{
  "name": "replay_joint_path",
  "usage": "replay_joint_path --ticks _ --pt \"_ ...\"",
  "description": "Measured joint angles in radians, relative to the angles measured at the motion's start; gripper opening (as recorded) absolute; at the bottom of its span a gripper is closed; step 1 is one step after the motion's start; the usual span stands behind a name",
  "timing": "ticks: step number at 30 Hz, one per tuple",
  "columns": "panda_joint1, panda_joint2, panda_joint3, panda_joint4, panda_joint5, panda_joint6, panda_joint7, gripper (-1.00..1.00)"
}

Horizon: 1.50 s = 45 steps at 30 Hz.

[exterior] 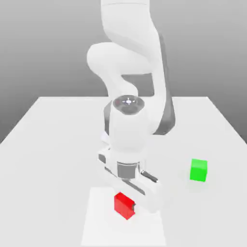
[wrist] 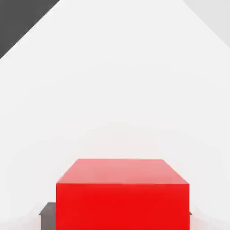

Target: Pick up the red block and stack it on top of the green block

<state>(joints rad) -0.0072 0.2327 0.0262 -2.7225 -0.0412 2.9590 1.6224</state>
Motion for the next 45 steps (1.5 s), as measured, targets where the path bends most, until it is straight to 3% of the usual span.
replay_joint_path --ticks 7,16,25,37,45 --pt "0.009 -0.196 0.021 -0.031 0.048 -0.166 -0.043 -1.00" --pt "0.179 -0.293 0.092 -0.068 0.231 -0.222 -0.327 -1.00" --pt "0.324 -0.384 0.154 -0.107 0.307 -0.259 -0.545 -1.00" --pt "0.491 -0.473 0.253 -0.167 0.278 -0.287 -0.745 -1.00" --pt "0.501 -0.442 0.326 -0.191 0.148 -0.260 -0.756 -1.00"
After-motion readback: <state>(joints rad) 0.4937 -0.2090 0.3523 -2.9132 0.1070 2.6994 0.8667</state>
